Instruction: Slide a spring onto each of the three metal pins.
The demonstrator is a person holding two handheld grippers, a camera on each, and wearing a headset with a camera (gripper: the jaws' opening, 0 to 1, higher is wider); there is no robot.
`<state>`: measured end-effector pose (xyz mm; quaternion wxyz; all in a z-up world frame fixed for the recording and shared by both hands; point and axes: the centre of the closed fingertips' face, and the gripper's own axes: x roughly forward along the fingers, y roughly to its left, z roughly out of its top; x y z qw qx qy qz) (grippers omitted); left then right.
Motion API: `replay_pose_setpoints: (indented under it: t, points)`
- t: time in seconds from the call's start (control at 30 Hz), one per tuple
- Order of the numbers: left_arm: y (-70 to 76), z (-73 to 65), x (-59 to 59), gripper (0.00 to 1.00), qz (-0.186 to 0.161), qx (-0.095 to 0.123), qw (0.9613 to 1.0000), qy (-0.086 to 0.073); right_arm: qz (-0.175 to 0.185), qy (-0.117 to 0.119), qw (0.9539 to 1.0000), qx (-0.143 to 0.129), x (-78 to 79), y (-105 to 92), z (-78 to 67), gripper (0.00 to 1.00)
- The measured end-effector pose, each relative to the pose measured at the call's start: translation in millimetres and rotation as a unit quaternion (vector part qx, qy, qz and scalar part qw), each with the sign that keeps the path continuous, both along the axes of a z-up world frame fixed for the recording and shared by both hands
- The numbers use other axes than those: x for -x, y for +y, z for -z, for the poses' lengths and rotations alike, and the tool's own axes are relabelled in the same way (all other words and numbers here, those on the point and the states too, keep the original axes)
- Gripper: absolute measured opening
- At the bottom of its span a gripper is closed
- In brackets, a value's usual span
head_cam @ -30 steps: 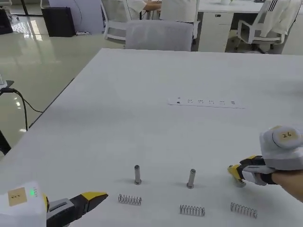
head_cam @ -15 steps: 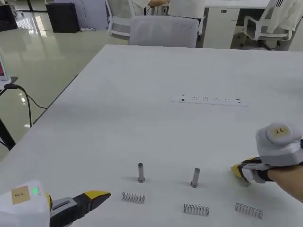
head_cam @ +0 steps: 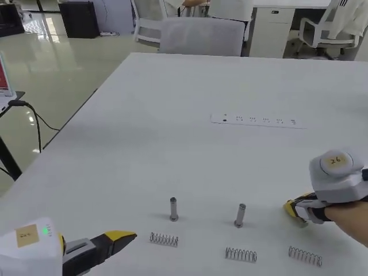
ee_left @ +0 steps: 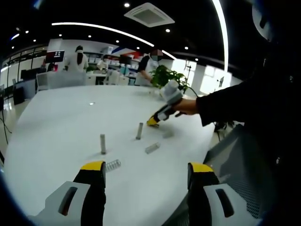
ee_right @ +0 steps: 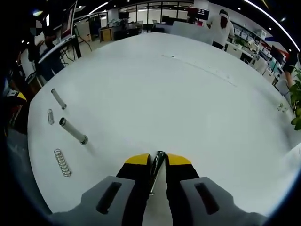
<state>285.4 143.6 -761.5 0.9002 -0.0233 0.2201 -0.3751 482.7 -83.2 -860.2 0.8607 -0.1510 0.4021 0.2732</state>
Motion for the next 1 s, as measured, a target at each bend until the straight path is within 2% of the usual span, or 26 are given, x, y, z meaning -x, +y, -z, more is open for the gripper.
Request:
replay_pose_setpoints:
  t: [0.23,0.47,0.83,1.0]
  points:
    - [-0.1,0.2,0.1,0.66,0.001,0.0,1.0,0.0,-0.002,0.003,0.9999,0.012,0.1,4.0,-0.2,0.06]
    - [0.2,-0.3,-0.2,0.66,0.0,0.001,1.0,-0.001,0.012,0.013,0.9998,-0.001,3.1,3.0,-0.8,0.05]
    - [-0.7,-2.6,0.0,0.66,0.003,-0.002,1.0,-0.007,0.015,-0.009,0.9994,-0.031,15.7,4.3,-27.8,0.04]
    - [-1.0,-3.3,0.1,0.65,0.003,-0.003,0.9999,-0.01,0.021,-0.016,0.9986,-0.045,20.9,0.5,-33.3,0.04]
